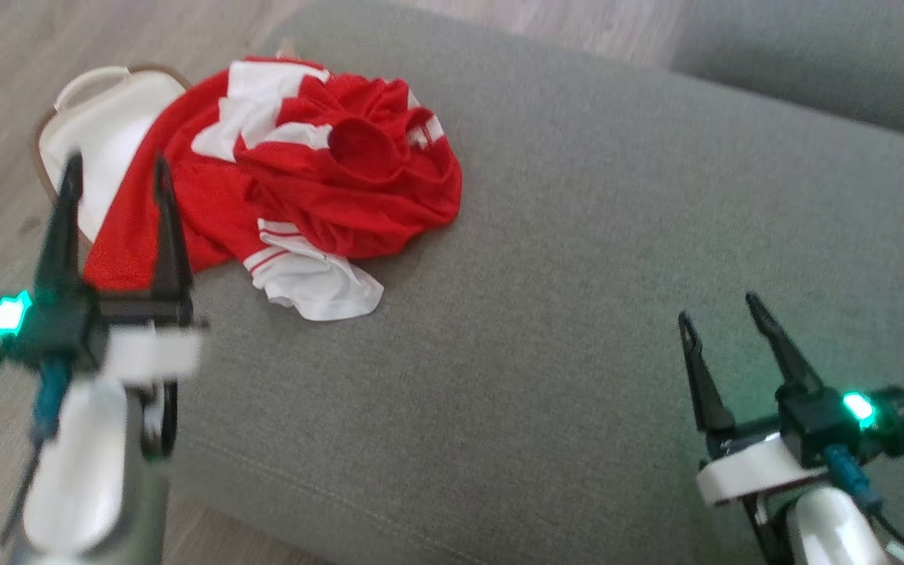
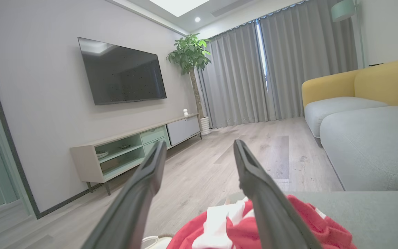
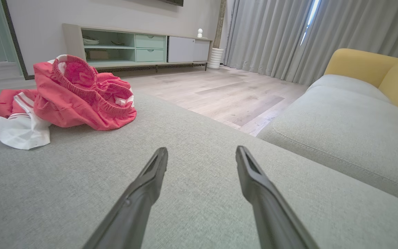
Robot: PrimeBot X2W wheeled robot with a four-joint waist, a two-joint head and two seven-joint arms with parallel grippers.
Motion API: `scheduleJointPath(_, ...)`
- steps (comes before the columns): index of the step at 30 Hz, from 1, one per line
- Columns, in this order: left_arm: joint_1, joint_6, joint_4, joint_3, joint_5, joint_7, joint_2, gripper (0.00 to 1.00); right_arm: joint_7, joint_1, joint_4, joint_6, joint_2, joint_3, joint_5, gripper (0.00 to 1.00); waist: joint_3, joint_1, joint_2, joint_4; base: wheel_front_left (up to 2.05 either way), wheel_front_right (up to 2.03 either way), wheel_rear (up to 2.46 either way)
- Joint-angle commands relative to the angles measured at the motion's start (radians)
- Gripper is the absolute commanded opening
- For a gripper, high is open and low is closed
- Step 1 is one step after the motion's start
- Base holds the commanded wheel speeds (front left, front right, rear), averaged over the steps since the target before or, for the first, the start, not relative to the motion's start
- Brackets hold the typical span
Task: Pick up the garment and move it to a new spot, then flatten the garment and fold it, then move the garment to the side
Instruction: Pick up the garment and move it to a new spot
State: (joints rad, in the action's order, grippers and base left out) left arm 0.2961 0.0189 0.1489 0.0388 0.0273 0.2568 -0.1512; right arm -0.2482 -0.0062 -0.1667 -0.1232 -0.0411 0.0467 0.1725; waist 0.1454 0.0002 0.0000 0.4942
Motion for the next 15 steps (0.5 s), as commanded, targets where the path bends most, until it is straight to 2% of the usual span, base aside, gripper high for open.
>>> scheduleJointPath(1,0.100,-0.015,0.008,-0.035,0.017,0.005,-0.030,1.00,-0.014,-0.052,0.044,-0.008,-0.014,0.016,0.017,1.00,0.069,-0.0002,0.0000,-0.017,0.00,0.00,0.00)
scheduleJointPath(5,0.297,-0.061,0.177,-0.036,0.064,-0.003,-0.029,1.00,-0.014,-0.076,0.069,-0.008,-0.041,0.004,0.035,1.00,0.140,-0.0002,0.0000,-0.021,0.00,0.00,0.00)
scheduleJointPath(9,0.476,-0.100,0.361,-0.038,0.120,-0.068,-0.029,1.00,-0.014,-0.088,0.083,-0.008,-0.064,0.016,0.042,1.00,0.179,-0.0002,0.0000,-0.041,0.00,0.00,0.00)
scheduleJointPath(15,0.648,-0.140,0.594,-0.023,0.189,-0.182,-0.083,1.00,-0.014,-0.122,0.116,-0.008,-0.086,0.028,0.050,1.00,0.246,-0.0002,0.0000,-0.091,0.00,0.00,0.00)
